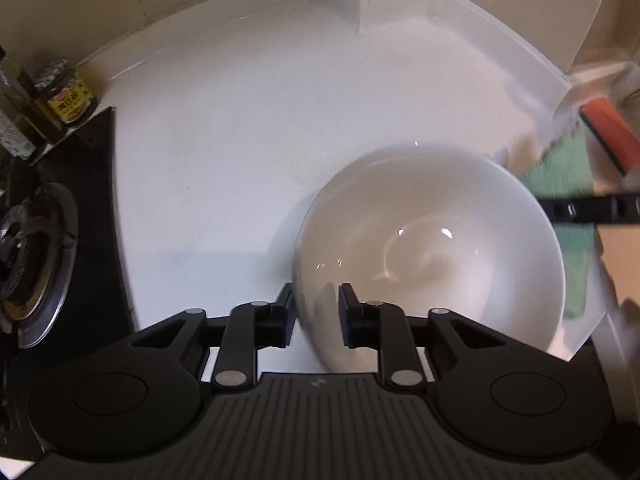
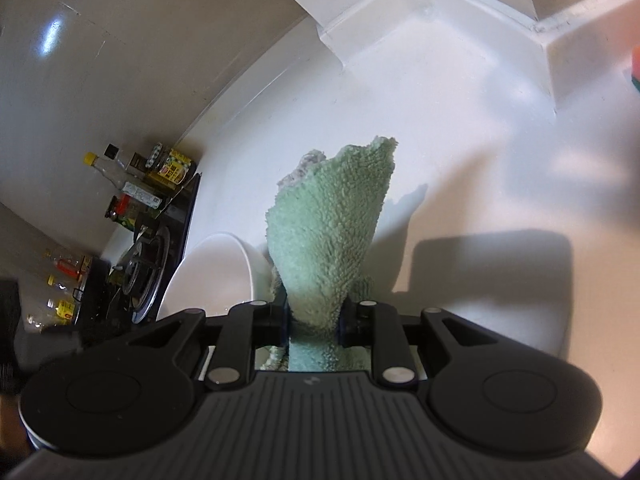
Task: Clean bowl
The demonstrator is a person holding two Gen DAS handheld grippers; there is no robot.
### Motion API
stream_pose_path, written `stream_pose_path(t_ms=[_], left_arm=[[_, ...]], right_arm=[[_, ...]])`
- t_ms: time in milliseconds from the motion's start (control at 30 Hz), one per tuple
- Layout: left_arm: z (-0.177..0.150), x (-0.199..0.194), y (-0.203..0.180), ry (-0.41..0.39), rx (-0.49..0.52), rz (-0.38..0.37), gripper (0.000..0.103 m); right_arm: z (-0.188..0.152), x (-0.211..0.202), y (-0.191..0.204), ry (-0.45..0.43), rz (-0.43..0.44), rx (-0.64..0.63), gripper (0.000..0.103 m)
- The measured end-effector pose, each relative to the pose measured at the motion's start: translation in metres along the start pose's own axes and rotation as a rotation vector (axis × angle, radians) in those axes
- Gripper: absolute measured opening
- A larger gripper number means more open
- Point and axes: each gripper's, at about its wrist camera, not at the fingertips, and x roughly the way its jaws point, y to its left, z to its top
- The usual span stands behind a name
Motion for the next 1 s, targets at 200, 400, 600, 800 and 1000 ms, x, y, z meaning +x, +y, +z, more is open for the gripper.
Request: stream_pose_path(t_ms=[200, 400, 600, 800, 1000], left_arm=[[-0.003, 0.002, 0.000, -0.027, -0.022, 0.020, 0.014], [-0.017, -0.005, -0.011, 0.004, 0.019, 0.001, 0.015], [-0.021, -0.011, -0.006, 0.010, 0.044, -0.083, 0.028], [0.002, 0.000, 0.004, -0.023, 0.010, -0.065, 0.022], [0.000, 0.002, -0.001, -0.024, -0.004, -0.031, 0.012]], right_arm=[[-0.028, -0.015, 0.001, 0.045, 0.016, 0.039, 0.019], [-0.022, -0.016, -0.001, 0.031, -0.024, 0.047, 0.019], [0.010, -0.006, -0.009, -0.007, -0.032, 0.035, 0.019], [0.003, -0.006, -0.006, -0.004, -0.037, 0.006, 0.019], [-0.018, -0.016, -0.003, -0.003, -0.039, 0.026, 0.019]])
